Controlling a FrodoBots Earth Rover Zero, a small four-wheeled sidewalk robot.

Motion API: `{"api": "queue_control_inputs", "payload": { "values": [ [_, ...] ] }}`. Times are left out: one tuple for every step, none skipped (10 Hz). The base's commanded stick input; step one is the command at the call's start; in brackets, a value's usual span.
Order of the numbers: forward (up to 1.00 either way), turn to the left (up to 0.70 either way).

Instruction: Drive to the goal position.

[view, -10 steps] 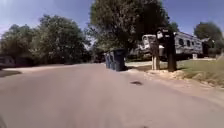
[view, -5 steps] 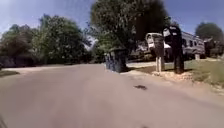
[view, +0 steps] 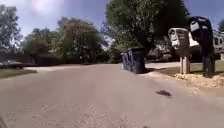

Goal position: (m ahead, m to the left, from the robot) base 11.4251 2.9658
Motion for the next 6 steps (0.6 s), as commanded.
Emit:
{"api": "queue_control_inputs", "payload": {
  "values": [
    [0.70,0.00],
    [0.70,0.00],
    [0.70,0.00],
    [0.70,0.00],
    [0.70,0.00],
    [0.70,0.00]
  ]
}}
